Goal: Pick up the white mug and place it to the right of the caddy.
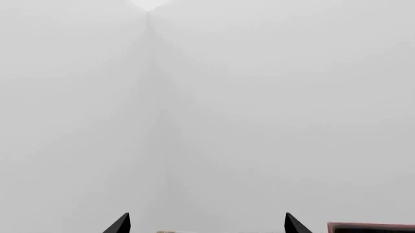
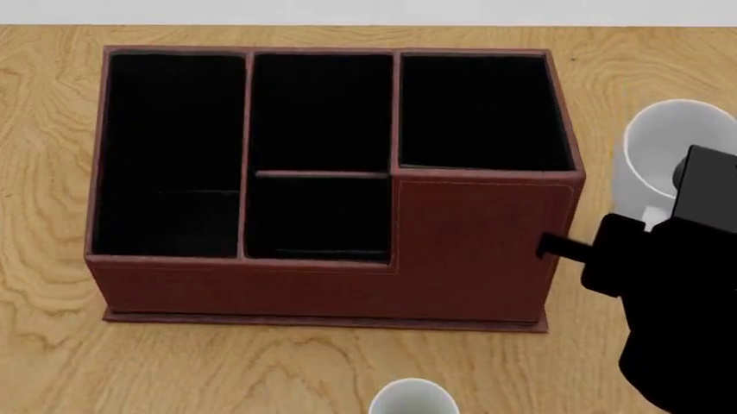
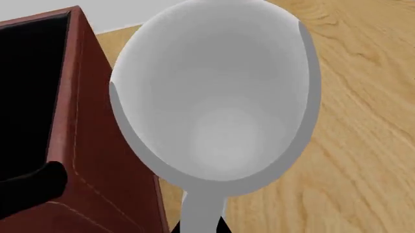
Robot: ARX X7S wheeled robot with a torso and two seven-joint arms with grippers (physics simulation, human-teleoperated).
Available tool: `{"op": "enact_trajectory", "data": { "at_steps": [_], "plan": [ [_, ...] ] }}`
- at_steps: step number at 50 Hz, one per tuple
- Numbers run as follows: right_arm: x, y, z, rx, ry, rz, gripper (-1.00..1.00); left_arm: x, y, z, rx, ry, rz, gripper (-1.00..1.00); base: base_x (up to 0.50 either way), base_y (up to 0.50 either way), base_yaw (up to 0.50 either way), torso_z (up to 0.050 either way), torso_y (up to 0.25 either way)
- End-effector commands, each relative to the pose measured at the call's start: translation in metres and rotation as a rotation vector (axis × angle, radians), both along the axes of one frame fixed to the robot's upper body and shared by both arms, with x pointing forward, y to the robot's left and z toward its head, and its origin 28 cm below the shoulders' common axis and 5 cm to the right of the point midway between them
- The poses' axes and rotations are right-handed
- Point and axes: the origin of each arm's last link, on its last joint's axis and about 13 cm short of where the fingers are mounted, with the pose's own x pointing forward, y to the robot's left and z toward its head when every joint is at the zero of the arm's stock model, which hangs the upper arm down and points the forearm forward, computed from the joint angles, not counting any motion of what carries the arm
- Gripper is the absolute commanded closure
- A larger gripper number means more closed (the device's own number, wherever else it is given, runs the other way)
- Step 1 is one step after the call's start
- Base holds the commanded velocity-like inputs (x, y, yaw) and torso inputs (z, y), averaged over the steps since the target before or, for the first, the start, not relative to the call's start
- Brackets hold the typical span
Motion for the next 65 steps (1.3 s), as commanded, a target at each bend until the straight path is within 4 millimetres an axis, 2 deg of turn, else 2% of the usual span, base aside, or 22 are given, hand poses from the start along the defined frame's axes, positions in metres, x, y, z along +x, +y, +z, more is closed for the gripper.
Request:
{"op": "enact_trajectory", "data": {
  "at_steps": [1,12,65],
  "plan": [
    [0.006,-0.007,-0.012,-0.006,0.015,-0.031,1.00,0.000,0.000,-0.001,0.001,0.005,0.001,-1.00,0.00,0.00,0.00,0.000,0.000],
    [0.011,-0.008,-0.024,0.007,0.043,-0.040,1.00,0.002,-0.002,-0.002,0.000,0.008,-0.003,-1.00,0.00,0.00,0.00,0.000,0.001],
    [0.026,-0.010,-0.053,0.041,0.123,-0.059,1.00,0.004,-0.002,-0.005,-0.003,0.015,-0.006,-1.00,0.00,0.00,0.00,0.000,0.001]
  ]
}}
